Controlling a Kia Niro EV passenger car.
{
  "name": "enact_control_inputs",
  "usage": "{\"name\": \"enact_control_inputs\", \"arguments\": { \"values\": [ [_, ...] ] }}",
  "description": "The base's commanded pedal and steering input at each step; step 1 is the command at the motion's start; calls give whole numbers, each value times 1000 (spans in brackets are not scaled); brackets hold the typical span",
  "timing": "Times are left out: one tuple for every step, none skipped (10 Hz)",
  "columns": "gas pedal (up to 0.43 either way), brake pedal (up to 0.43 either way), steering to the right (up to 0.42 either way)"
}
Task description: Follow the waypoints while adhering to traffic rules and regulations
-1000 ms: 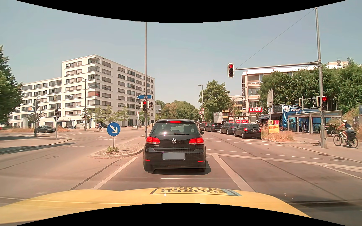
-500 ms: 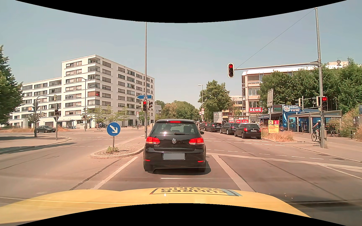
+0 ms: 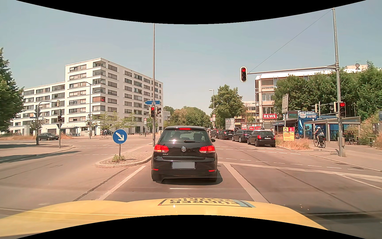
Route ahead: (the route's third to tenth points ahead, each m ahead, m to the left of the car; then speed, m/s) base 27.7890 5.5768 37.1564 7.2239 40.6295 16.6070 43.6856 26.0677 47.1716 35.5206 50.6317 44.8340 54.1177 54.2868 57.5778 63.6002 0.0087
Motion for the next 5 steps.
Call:
{"name": "enact_control_inputs", "arguments": {
  "values": [
    [0,177,3],
    [0,183,3],
    [0,183,3],
    [0,183,2],
    [0,189,2]
  ]
}}
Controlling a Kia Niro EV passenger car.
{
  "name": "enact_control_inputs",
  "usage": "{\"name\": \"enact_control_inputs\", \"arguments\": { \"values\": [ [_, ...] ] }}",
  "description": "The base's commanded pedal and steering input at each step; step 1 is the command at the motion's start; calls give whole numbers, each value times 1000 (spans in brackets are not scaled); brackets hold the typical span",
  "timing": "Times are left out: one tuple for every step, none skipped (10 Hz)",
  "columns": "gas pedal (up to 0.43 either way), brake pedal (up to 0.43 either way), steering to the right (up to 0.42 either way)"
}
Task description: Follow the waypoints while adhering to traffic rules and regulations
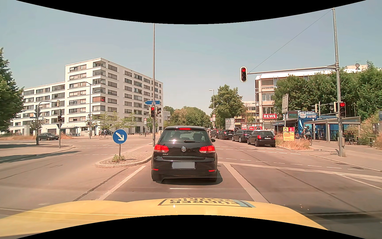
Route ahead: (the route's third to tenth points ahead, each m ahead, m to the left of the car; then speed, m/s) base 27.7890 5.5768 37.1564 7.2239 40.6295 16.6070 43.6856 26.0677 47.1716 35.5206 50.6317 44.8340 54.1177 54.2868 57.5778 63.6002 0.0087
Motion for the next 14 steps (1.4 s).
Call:
{"name": "enact_control_inputs", "arguments": {
  "values": [
    [0,189,2],
    [0,189,3],
    [0,189,2],
    [0,189,3],
    [0,189,3],
    [0,189,3],
    [0,189,3],
    [0,189,2],
    [0,189,2],
    [0,189,2],
    [0,195,1],
    [0,195,1],
    [0,195,1],
    [0,195,1]
  ]
}}
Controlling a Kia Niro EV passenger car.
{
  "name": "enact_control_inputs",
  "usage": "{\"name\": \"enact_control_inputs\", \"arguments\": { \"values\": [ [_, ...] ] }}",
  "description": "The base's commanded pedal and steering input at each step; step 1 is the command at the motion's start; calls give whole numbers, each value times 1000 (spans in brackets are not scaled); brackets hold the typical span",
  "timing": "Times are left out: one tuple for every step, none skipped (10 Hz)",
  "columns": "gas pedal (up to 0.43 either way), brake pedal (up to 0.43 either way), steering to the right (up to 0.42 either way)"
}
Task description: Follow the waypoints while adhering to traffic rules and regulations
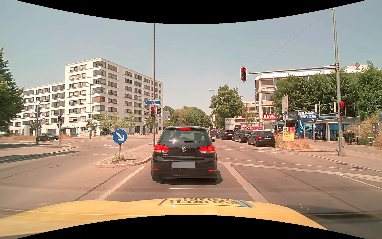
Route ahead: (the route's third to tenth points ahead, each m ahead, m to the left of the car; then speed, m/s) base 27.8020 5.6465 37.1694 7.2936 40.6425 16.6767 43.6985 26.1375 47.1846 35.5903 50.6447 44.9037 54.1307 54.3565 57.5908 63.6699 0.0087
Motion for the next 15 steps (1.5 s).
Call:
{"name": "enact_control_inputs", "arguments": {
  "values": [
    [0,195,1],
    [0,195,1],
    [0,195,0],
    [0,195,0],
    [0,195,0],
    [0,201,0],
    [0,201,0],
    [0,201,0],
    [0,201,0],
    [0,201,0],
    [0,201,0],
    [0,201,0],
    [0,201,0],
    [0,201,0],
    [0,201,0]
  ]
}}
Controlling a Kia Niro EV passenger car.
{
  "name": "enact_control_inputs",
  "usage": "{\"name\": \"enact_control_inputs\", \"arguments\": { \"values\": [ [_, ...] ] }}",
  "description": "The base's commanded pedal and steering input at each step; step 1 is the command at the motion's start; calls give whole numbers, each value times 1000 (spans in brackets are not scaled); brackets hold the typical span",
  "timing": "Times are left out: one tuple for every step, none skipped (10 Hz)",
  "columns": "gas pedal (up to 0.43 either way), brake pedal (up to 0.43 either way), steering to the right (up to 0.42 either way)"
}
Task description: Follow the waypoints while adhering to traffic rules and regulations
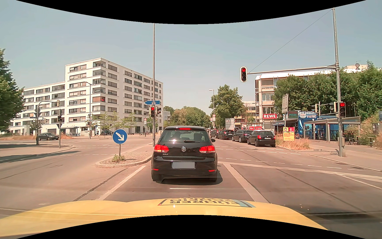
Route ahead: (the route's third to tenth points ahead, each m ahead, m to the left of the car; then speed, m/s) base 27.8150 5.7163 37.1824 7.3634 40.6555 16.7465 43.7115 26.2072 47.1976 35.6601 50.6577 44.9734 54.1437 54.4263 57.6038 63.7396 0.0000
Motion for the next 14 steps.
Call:
{"name": "enact_control_inputs", "arguments": {
  "values": [
    [0,201,0],
    [0,201,-1],
    [0,201,-1],
    [0,201,-1],
    [0,201,-2],
    [0,201,-2],
    [0,201,-2],
    [0,201,-2],
    [0,201,-2],
    [0,201,-2],
    [0,201,-2],
    [0,201,-2],
    [0,201,-2],
    [0,201,-3]
  ]
}}
